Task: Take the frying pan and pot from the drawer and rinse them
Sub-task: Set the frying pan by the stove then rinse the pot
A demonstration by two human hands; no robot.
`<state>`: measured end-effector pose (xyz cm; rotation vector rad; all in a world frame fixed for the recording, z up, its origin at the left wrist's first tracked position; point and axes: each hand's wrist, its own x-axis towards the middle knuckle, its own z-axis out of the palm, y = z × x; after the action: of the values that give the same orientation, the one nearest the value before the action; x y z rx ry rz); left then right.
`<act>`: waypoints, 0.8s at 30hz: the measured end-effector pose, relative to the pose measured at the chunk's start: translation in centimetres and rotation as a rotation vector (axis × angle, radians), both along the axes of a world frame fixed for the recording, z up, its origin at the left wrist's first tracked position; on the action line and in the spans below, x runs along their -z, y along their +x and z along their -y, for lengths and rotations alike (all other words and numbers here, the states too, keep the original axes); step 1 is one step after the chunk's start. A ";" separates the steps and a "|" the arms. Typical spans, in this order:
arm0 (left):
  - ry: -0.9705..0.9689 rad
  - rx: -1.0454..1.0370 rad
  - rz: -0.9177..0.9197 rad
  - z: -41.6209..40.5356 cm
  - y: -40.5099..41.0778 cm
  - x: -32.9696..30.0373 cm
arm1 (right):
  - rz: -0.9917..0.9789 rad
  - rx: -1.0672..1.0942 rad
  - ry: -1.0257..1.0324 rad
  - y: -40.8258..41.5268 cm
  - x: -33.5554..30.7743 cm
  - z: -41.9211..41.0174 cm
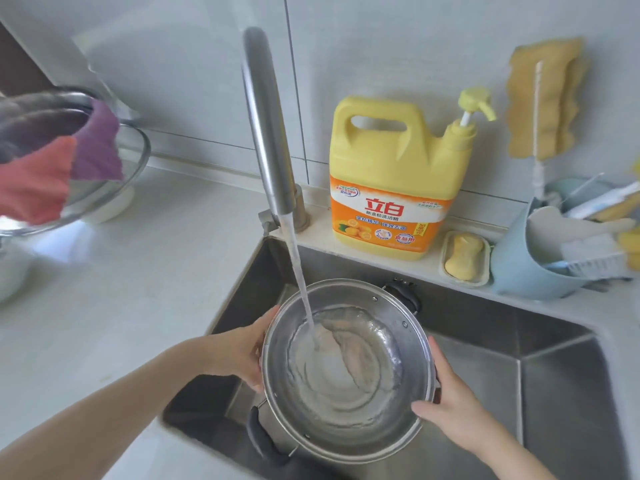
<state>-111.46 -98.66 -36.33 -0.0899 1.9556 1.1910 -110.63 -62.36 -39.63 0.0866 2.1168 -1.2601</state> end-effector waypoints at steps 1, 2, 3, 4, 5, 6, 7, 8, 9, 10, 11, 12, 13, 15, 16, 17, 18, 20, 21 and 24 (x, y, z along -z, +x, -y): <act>0.020 0.006 -0.008 0.5 0.5 -0.7 | -0.038 0.019 0.018 0.1 -0.8 0.2; 0.023 0.020 -0.013 0.6 1.1 -1.8 | -0.075 0.035 0.032 0.2 -1.7 0.4; 0.022 -0.005 -0.022 0.5 1.3 -2.6 | -0.107 0.054 0.042 0.3 -2.2 0.4; -0.002 -0.037 -0.045 0.5 1.7 -3.2 | -0.134 0.074 0.050 0.5 -2.8 0.5; 0.000 -0.069 -0.047 0.3 2.0 -3.8 | -0.156 0.094 0.054 0.7 -3.2 0.6; 0.049 -0.087 -0.028 0.1 2.5 -4.6 | -0.181 0.113 0.051 0.9 -3.7 0.6; 0.124 -0.120 -0.012 -0.1 3.0 -5.2 | -0.209 0.131 0.036 1.1 -3.9 0.7; 0.183 -0.152 -0.011 -0.1 3.3 -5.4 | -0.240 0.145 0.013 1.2 -4.4 0.8; 0.210 -0.199 -0.038 -0.4 3.6 -5.8 | -0.257 0.160 -0.007 1.4 -4.7 0.9; 0.199 -0.248 -0.079 -0.7 3.9 -6.2 | -0.266 0.170 -0.026 1.5 -5.1 1.1; 0.175 -0.299 -0.141 -1.0 4.2 -6.5 | -0.269 0.176 -0.037 1.6 -5.3 1.3; 0.144 -0.351 -0.206 -1.2 4.5 -6.5 | -0.280 0.173 -0.050 1.8 -5.8 1.5; 0.123 -0.404 -0.255 -1.4 4.7 -6.7 | -0.292 0.177 -0.063 1.9 -6.0 1.5; 0.123 -0.476 -0.310 -1.6 4.9 -7.4 | -0.304 0.200 -0.119 2.2 -7.0 1.6; 0.139 -0.482 -0.324 -1.6 5.0 -7.7 | -0.301 0.205 -0.151 2.4 -7.7 1.7; 0.149 -0.489 -0.335 -1.4 5.0 -8.1 | -0.282 0.210 -0.183 2.6 -8.1 1.6; 0.162 -0.496 -0.339 -1.2 5.1 -8.6 | -0.260 0.212 -0.210 2.7 -8.7 1.5; 0.173 -0.490 -0.352 -0.8 5.0 -9.3 | -0.230 0.204 -0.229 3.2 -9.5 1.0; 0.174 -0.474 -0.359 -0.6 5.0 -9.5 | -0.225 0.186 -0.229 3.4 -9.8 0.8; 0.189 -0.457 -0.366 -0.4 4.9 -10.2 | -0.191 0.179 -0.289 4.0 -10.1 0.4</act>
<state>-106.55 -98.27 -26.09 -0.2444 2.1928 1.7899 -106.65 -62.73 -29.57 0.0308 2.0963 -1.7285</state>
